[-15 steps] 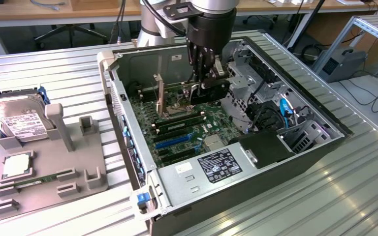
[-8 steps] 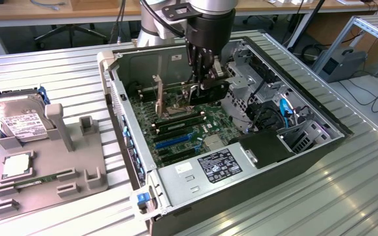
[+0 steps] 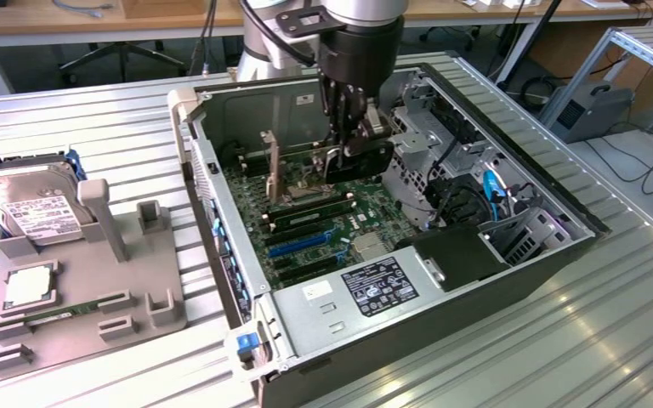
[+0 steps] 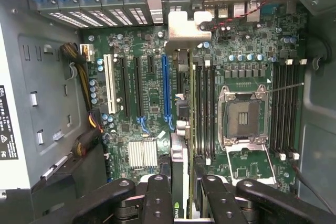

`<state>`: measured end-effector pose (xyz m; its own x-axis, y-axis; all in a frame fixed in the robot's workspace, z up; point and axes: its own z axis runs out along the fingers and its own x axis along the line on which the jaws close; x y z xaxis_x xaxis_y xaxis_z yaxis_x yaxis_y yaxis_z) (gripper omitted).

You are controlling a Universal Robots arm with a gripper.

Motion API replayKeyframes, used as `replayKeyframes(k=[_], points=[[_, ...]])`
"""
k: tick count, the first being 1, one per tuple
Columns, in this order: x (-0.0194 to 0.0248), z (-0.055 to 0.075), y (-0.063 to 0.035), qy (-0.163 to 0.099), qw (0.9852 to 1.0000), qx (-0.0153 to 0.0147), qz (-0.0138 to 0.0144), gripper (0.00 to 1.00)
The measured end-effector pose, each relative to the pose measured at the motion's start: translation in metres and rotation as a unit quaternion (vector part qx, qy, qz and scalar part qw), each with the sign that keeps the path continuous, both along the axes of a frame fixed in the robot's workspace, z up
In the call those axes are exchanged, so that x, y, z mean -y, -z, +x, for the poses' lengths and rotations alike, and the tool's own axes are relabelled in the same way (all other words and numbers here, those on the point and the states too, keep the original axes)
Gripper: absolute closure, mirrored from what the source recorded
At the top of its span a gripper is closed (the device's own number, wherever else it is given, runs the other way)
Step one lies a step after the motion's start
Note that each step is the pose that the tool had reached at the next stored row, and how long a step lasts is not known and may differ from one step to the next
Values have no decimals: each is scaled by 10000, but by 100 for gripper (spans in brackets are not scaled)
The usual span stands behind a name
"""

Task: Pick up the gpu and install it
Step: 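Insert the gpu into the slot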

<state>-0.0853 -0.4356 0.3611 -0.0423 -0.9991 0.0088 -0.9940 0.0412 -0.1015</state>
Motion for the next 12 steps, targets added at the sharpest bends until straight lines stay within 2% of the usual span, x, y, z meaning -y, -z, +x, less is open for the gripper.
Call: replayKeyframes(k=[12], points=[[9,-38,5,0,10000,0,-6,73]])
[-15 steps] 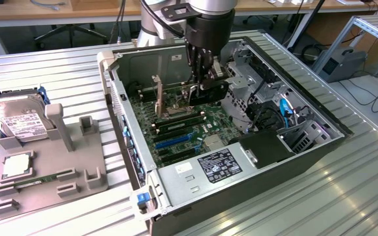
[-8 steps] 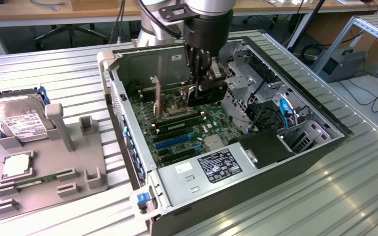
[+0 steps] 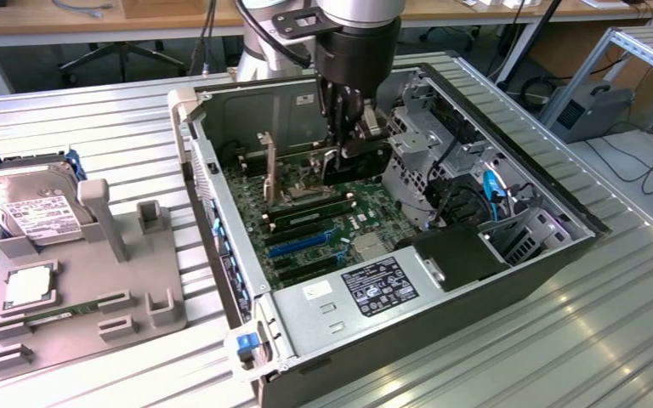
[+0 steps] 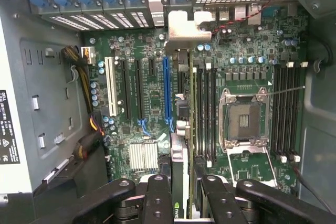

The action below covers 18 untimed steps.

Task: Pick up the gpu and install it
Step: 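Insert the gpu into the slot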

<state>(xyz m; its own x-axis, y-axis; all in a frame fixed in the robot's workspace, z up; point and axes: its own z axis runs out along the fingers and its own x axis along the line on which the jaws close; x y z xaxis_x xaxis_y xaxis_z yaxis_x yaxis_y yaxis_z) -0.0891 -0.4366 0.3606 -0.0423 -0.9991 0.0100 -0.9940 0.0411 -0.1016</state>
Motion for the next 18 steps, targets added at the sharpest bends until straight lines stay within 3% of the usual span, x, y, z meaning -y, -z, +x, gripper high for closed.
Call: replayKeyframes(k=[18], points=[[9,-15,41,0,10000,0,-19,73]])
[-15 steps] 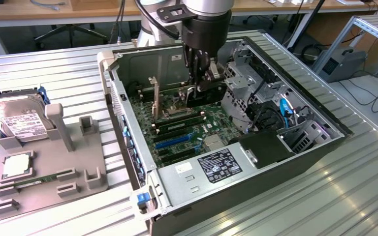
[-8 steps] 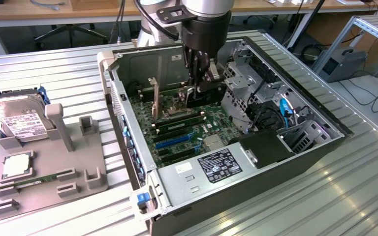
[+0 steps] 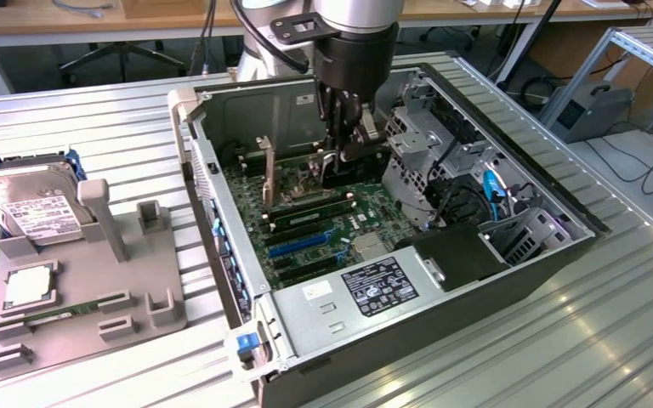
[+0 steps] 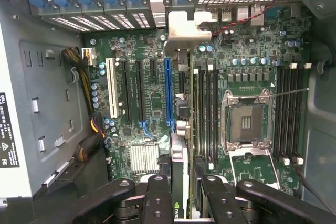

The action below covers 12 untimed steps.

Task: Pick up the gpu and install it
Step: 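Insert the gpu into the slot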

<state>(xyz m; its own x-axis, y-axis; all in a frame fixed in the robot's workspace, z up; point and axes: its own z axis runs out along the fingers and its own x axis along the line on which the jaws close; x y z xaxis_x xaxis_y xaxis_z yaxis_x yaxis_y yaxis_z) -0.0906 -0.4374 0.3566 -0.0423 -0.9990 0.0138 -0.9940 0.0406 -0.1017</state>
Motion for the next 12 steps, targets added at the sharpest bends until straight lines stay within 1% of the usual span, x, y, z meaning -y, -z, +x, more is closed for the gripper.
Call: replayKeyframes(k=[12], points=[[1,-1,22,1,10000,0,-8,73]])
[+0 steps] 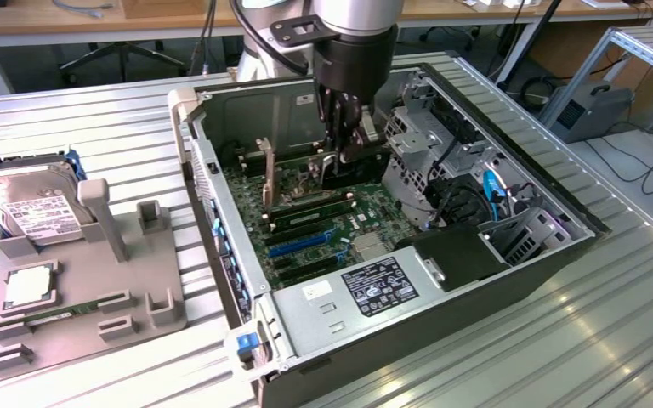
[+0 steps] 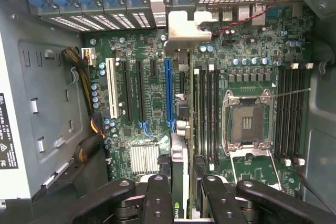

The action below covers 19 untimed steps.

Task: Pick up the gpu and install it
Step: 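Insert the gpu into the slot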

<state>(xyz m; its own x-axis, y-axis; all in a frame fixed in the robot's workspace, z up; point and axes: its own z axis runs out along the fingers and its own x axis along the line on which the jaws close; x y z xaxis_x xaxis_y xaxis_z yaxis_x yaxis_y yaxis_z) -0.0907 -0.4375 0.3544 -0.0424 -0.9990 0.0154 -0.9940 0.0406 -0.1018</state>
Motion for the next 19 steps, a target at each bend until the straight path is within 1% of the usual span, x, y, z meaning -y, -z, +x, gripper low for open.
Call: replayKeyframes(k=[4,5,6,19], points=[[1,-1,9,0,10000,0,-6,73],[14,-21,88,0,9999,0,-107,73],[34,-37,171,0,9998,0,-195,73],[39,-38,197,0,9998,0,-211,73]])
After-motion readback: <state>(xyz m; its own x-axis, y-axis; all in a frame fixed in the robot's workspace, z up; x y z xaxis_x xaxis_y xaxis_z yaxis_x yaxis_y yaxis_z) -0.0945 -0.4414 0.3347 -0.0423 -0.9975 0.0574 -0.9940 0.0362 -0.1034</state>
